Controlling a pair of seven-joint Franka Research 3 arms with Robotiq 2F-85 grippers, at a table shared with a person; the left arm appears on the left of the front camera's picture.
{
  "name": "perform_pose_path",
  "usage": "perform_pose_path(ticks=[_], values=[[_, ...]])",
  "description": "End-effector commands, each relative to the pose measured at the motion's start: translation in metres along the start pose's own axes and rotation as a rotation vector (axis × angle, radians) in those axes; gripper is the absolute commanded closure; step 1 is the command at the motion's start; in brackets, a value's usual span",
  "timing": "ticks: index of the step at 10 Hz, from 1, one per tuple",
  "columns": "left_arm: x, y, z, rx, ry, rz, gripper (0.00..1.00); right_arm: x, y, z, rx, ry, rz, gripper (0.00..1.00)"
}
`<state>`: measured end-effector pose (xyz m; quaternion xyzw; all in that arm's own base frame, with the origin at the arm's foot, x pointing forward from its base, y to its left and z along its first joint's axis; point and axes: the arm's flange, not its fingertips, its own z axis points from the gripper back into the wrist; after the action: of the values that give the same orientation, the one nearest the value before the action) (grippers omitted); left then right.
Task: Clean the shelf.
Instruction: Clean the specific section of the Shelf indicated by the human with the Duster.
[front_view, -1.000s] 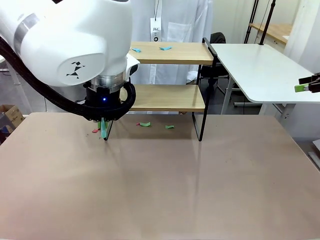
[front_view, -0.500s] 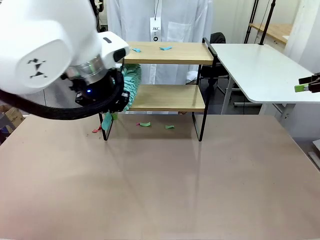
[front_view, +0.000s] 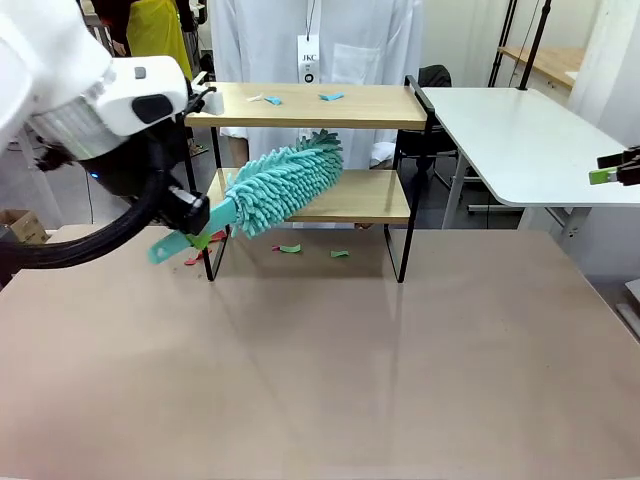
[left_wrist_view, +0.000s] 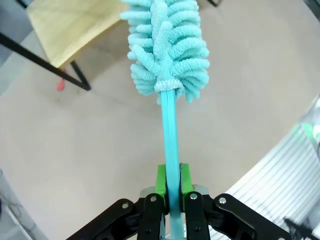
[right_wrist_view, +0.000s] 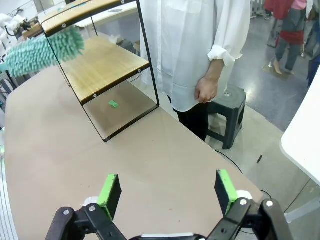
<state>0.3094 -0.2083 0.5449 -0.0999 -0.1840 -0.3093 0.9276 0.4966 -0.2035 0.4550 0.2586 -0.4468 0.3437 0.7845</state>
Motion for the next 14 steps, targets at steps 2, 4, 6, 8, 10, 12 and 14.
perform_pose_path(ticks=[2,4,6,8,10,12,14], values=[[-0.019,0.031,0.012,-0.168,0.047,-0.245,0.87,0.002,0.001,0.0,0.001,-0.002,0.004,0.0],[-0.029,0.043,0.04,-0.197,0.002,-0.284,0.87,0.002,0.001,0.0,0.001,-0.002,0.004,0.0],[-0.038,0.041,0.065,-0.087,0.057,-0.418,0.87,0.002,0.001,0.0,0.001,-0.002,0.004,0.0],[-0.043,0.035,0.083,0.0,0.179,-0.56,0.87,0.002,0.001,0.0,0.001,-0.002,0.004,0.0],[-0.045,0.036,0.076,0.001,0.374,-0.609,0.87,0.002,0.001,0.0,0.001,-0.002,0.004,0.0],[-0.048,0.032,0.044,-0.037,0.531,-0.695,0.87,0.002,0.001,0.0,0.001,-0.002,0.004,0.0],[-0.052,0.034,0.031,-0.079,0.55,-0.73,0.87,0.002,0.001,0.0,0.001,-0.002,0.004,0.0]])
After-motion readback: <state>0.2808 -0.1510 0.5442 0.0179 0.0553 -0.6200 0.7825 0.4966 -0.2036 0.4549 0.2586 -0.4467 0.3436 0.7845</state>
